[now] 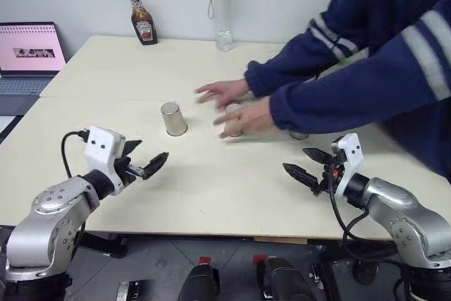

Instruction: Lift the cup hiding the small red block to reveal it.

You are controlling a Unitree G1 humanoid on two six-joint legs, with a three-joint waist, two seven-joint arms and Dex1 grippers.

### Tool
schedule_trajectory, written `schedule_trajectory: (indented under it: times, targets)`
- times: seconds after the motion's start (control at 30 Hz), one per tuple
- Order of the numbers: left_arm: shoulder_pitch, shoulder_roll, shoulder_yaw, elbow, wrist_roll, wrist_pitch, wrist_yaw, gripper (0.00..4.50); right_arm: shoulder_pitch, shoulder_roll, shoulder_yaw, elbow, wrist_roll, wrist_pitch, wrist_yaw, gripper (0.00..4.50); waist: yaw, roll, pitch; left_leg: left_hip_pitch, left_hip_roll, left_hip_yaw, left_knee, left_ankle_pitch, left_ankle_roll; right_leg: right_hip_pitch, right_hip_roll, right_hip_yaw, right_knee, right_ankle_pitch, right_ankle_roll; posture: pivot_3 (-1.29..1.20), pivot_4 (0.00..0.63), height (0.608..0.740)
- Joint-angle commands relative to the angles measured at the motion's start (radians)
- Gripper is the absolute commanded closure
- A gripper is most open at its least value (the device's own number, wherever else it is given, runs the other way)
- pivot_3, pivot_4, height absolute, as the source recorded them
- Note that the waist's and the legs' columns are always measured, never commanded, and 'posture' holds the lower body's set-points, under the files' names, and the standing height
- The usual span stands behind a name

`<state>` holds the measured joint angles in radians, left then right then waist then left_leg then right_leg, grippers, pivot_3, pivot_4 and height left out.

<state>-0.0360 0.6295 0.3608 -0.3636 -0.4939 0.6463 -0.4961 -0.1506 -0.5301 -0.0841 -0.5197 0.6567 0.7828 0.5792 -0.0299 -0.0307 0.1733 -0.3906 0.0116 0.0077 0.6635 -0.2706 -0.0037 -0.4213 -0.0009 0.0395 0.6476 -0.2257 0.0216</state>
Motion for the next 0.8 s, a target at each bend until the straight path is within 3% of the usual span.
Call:
schedule_trajectory:
  times: [0.03, 0.27, 0.43, 0.8]
  targets:
    - [0.012, -0.022, 0.002, -0.012, 0.033, -0.044, 0.031, 0.02, -0.048, -0.013, 0.009, -0.069, 0.072, 0.043, 0.022, 0.0, 0.0, -0.001, 0.0, 0.0, 0.0, 0.0, 0.0, 0.0, 0.0, 0.0, 0.0, 0.0, 0.0, 0.0, 0.0, 0.0, 0.15, 0.74]
    - [-0.041, -0.077, -0.027, 0.034, 0.065, -0.088, 0.07, 0.02, -0.096, -0.013, 0.018, -0.065, 0.083, 0.05, 0.004, 0.0, 0.006, -0.001, -0.001, 0.0, 0.0, -0.001, 0.0, 0.0, 0.0, 0.0, 0.0, -0.001, 0.0, 0.0, 0.0, 0.0, 0.15, 0.74]
    - [-0.137, -0.133, -0.093, 0.164, 0.137, -0.188, 0.097, 0.02, -0.108, -0.015, 0.035, -0.059, 0.056, 0.046, -0.01, 0.0, 0.007, -0.002, -0.001, 0.0, -0.001, -0.001, 0.001, 0.0, 0.0, 0.001, 0.0, -0.001, 0.0, 0.0, 0.0, 0.0, 0.15, 0.74]
    - [-0.498, -0.248, -0.189, 0.747, 0.287, -0.525, 0.113, 0.02, -0.081, -0.016, 0.005, -0.094, 0.054, 0.051, -0.064, 0.0, 0.008, -0.003, -0.002, -0.002, -0.002, -0.001, 0.002, 0.0, 0.0, 0.0, 0.0, -0.002, 0.0, 0.001, 0.001, 0.0, 0.15, 0.74]
